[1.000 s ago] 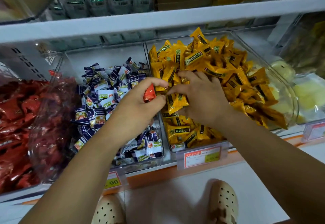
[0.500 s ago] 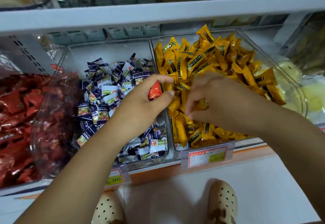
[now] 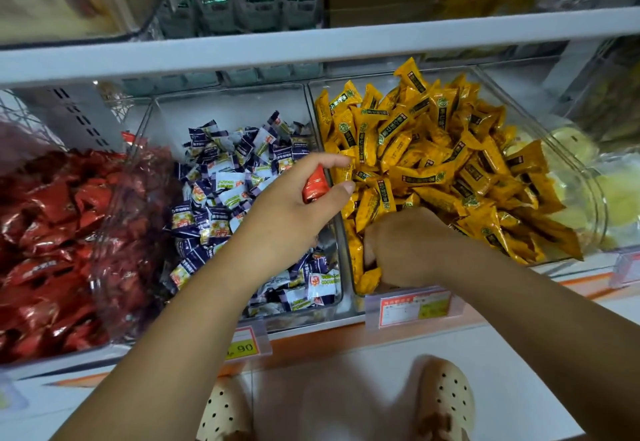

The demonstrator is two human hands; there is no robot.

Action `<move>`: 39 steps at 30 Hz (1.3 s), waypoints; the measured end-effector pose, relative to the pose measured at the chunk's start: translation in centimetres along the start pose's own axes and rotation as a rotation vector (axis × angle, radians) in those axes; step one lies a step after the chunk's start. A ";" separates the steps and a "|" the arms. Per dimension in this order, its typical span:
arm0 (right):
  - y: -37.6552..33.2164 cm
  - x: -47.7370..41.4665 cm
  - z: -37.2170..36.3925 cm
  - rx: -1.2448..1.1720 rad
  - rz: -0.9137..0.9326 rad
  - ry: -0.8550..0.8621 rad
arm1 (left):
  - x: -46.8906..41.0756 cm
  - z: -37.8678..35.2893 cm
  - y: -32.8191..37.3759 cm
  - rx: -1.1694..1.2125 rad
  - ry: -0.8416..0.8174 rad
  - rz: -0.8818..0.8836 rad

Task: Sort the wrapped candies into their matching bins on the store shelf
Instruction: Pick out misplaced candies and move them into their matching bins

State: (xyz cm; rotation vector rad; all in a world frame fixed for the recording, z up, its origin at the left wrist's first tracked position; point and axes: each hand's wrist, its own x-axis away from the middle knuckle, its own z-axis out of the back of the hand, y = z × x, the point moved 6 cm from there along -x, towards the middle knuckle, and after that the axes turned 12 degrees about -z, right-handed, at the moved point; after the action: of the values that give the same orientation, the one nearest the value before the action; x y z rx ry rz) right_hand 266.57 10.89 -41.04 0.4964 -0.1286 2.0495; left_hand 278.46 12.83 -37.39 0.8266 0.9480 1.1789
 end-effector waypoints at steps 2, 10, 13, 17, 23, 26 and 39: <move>0.6 0.3 0.2 -0.112 0.002 0.008 | 0.1 0.1 0.1 -0.005 -0.003 -0.003; 4.7 2.0 1.6 -0.717 -0.128 0.072 | 0.8 1.3 0.3 0.002 0.042 -0.024; 5.6 3.0 2.5 -0.823 -0.135 0.118 | 1.7 2.2 0.2 0.003 0.079 -0.015; 5.2 4.4 4.7 -0.930 -0.153 0.286 | 3.2 4.7 0.0 -0.030 0.167 -0.025; 0.4 4.1 7.4 -1.137 -0.016 0.431 | 6.0 10.4 0.4 -0.150 0.353 -0.069; -1.6 2.9 7.3 -1.094 0.019 0.386 | 7.4 14.1 0.0 -0.310 0.452 -0.081; -0.7 4.2 7.3 -1.002 -0.021 0.480 | 9.0 20.0 -2.6 -0.641 0.518 0.092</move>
State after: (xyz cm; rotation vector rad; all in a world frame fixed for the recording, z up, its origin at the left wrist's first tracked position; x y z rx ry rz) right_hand 267.49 12.52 -32.79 -0.6010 -0.7919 1.7476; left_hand 298.89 20.37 -33.54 0.0426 0.8597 1.6962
